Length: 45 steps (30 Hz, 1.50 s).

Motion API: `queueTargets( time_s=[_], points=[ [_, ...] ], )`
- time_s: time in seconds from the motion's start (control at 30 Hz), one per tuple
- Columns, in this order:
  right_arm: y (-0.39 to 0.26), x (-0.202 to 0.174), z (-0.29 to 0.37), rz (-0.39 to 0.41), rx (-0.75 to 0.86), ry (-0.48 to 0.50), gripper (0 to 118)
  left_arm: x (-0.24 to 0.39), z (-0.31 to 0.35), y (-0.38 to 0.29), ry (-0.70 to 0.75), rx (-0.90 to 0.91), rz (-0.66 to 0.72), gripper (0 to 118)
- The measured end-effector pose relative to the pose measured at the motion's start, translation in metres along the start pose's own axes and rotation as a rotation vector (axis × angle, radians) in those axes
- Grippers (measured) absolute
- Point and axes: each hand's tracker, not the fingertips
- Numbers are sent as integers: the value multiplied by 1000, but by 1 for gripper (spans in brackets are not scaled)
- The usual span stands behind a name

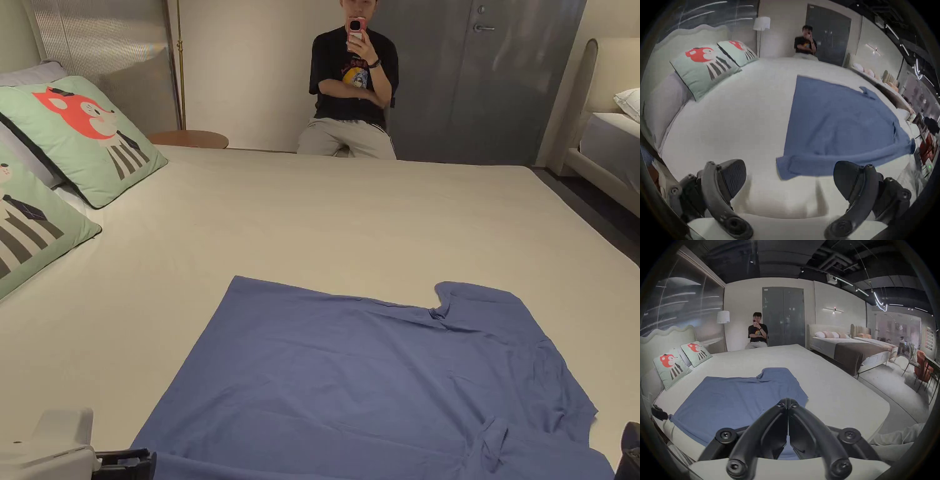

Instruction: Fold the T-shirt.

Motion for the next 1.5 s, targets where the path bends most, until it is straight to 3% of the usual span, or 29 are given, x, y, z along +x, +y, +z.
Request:
queueTargets(
  time_s=[0.13, 0.2, 0.27, 0.37, 0.47, 0.53, 0.57, 0.6, 0.63, 0.67, 0.77, 0.87, 1.0, 1.07, 1.23, 1.5],
  points=[
    [-2, 2, 0, 3, -18, -12, 0, -5, -17, -4, -13, -27, 24, 95],
    [-3, 3, 0, 3, -28, -13, 0, -5, -20, -2, -8, -17, 37, 74],
    [-5, 4, -2, 5, -37, -19, 0, -4, -23, 0, -21, -25, 40, 66],
    [-9, 8, -3, 4, -50, -24, 0, 3, -20, -1, -20, -31, 5, 44],
    [-13, 12, -4, 28, -80, -36, 0, 10, -11, -2, -11, -9, -28, 5],
    [-16, 18, -9, 33, -156, -44, 3, 12, -7, -1, -15, -1, -31, 5],
    [-18, 21, -13, 36, -201, -45, 17, 13, -6, -1, -14, 1, -35, 5],
    [-22, 26, -18, 38, -255, -45, 61, 14, -4, -1, -13, 4, -38, 5],
    [-26, 29, -24, 51, -311, -47, 93, 15, -3, -1, -14, 6, -41, 5],
    [-31, 32, -29, 65, -372, -62, 105, 15, -2, 0, -14, 8, -43, 5],
    [-49, 41, -36, 118, -422, -63, 99, 17, 4, 1, -27, 20, -34, 5],
    [-66, 50, -43, 106, -521, -33, 88, 19, 7, 2, -33, 31, -30, 5],
    [-76, 57, -43, 23, -528, 7, 42, 20, 10, 4, -41, 39, -21, 5],
    [-74, 56, -40, 14, -505, 38, 3, 20, 11, 6, -42, 40, -16, 5],
    [-56, 45, -28, 100, -378, 69, 2, 19, 24, 19, -43, 78, 6, 5],
    [3, 44, -57, -11, -260, 51, 2, 25, 23, 85, -38, 180, 120, 5]
  ],
)
